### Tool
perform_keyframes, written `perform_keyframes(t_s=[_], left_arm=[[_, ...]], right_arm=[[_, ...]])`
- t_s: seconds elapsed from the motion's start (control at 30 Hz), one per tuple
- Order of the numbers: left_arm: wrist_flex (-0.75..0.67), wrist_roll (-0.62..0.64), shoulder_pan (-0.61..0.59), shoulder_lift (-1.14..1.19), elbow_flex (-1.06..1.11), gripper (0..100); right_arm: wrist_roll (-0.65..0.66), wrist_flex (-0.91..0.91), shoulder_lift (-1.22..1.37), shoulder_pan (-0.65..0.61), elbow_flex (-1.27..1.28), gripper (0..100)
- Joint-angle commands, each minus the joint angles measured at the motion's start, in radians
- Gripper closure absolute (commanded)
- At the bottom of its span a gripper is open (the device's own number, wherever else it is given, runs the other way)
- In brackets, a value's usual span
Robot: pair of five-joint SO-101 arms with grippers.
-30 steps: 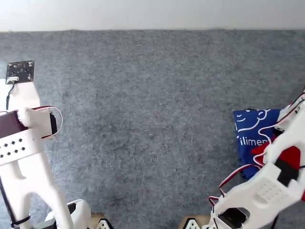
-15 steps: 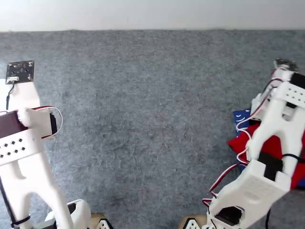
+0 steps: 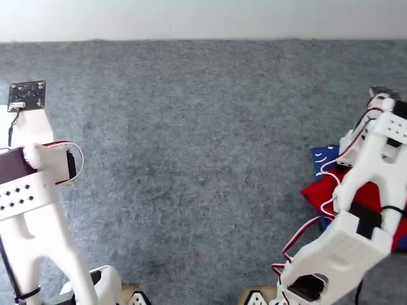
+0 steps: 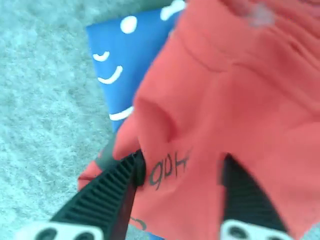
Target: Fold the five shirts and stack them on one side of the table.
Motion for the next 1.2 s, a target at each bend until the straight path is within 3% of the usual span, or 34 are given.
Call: perform_keyframes(t_s=[0.0, 0.17, 0.23, 0.37, 0.57, 0.77, 0.87, 1.03, 1.17], left_arm=[[-0.002, -0.006, 0.006, -0.014, -0.004, 98], [-0.002, -0.006, 0.006, -0.014, -0.004, 98], [-0.002, -0.006, 0.006, -0.014, -0.004, 98], [-0.003, -0.006, 0.006, -0.014, -0.004, 98], [-0.038, -0.006, 0.006, -0.014, -0.002, 98], [-0.038, -0.006, 0.006, -0.014, -0.002, 98], [-0.038, -0.006, 0.006, -0.014, -0.002, 98], [-0.041, -0.006, 0.006, -0.014, -0.002, 98], [-0.043, -0.006, 0.006, -0.012, -0.002, 98]], right_arm=[[0.009, 0.005, -0.088, 0.065, -0.032, 76.5], [0.012, -0.033, -0.065, 0.176, -0.031, 99.8], [0.044, -0.041, -0.031, 0.22, -0.031, 95.0], [0.103, -0.021, -0.018, 0.225, -0.032, 96.0], [0.1, 0.019, -0.107, 0.087, -0.032, 94.5], [0.098, 0.079, -0.183, -0.047, -0.032, 74.7], [0.098, 0.07, -0.223, -0.059, -0.032, 69.5], [0.106, 0.056, -0.231, 0.001, -0.032, 73.6], [0.107, 0.056, -0.226, 0.044, -0.032, 86.4]])
